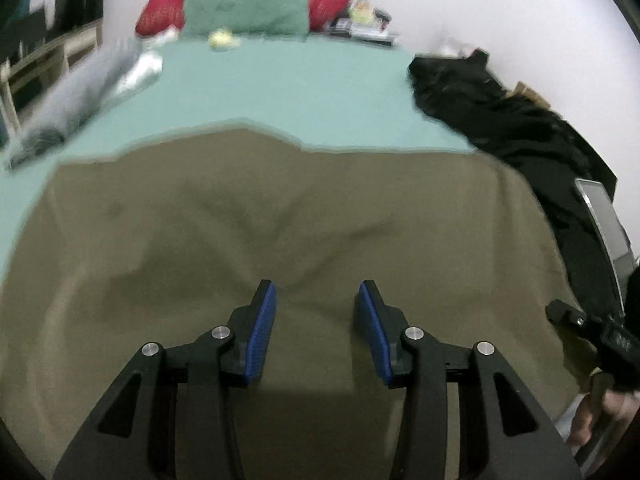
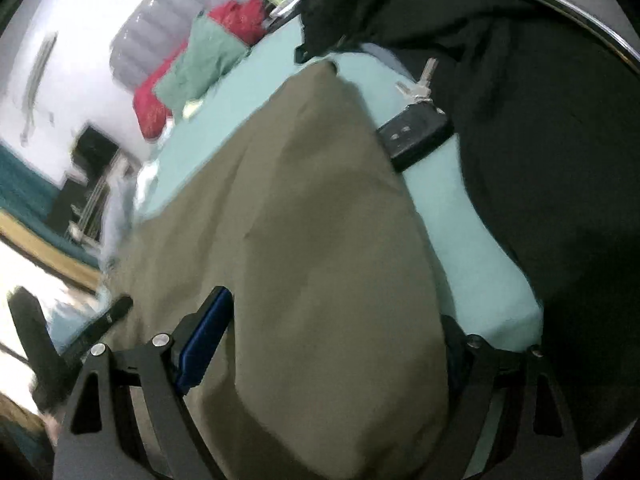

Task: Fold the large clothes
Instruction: 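Grasp the side of the folded jacket with the right gripper and lift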

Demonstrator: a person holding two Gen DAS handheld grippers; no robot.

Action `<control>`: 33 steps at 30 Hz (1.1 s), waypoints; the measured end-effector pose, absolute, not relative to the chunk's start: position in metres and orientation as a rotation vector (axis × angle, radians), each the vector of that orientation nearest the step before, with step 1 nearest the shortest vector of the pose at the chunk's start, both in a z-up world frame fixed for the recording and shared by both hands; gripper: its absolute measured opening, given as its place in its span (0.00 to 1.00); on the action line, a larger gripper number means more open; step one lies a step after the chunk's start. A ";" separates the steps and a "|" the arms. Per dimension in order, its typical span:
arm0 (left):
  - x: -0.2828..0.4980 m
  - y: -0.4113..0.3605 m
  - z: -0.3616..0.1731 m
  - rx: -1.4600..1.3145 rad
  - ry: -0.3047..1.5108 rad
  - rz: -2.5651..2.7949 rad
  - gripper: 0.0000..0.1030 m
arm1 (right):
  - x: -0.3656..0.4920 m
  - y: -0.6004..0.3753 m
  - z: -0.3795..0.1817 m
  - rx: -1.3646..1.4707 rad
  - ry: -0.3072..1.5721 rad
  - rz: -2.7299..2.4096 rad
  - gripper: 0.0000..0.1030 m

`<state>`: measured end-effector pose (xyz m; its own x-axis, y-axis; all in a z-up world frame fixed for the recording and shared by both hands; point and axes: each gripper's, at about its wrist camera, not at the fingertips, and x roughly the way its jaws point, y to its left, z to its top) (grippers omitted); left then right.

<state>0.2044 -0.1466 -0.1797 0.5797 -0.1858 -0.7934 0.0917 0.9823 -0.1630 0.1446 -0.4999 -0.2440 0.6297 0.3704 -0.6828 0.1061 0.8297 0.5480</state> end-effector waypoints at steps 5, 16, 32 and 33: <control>0.203 -0.158 -0.197 0.002 0.952 -0.173 0.45 | 0.150 -0.496 -0.252 0.758 0.839 0.313 0.86; 0.206 -0.153 -0.205 -0.043 0.918 -0.170 0.45 | 0.153 -0.460 -0.254 0.851 0.791 0.504 0.20; 0.207 -0.077 -0.133 -0.023 0.942 -0.323 0.45 | 0.138 -0.377 -0.130 0.503 0.678 0.438 0.18; 0.206 -0.062 -0.129 -0.034 0.935 -0.317 0.45 | 0.137 -0.369 -0.124 0.469 0.676 0.434 0.18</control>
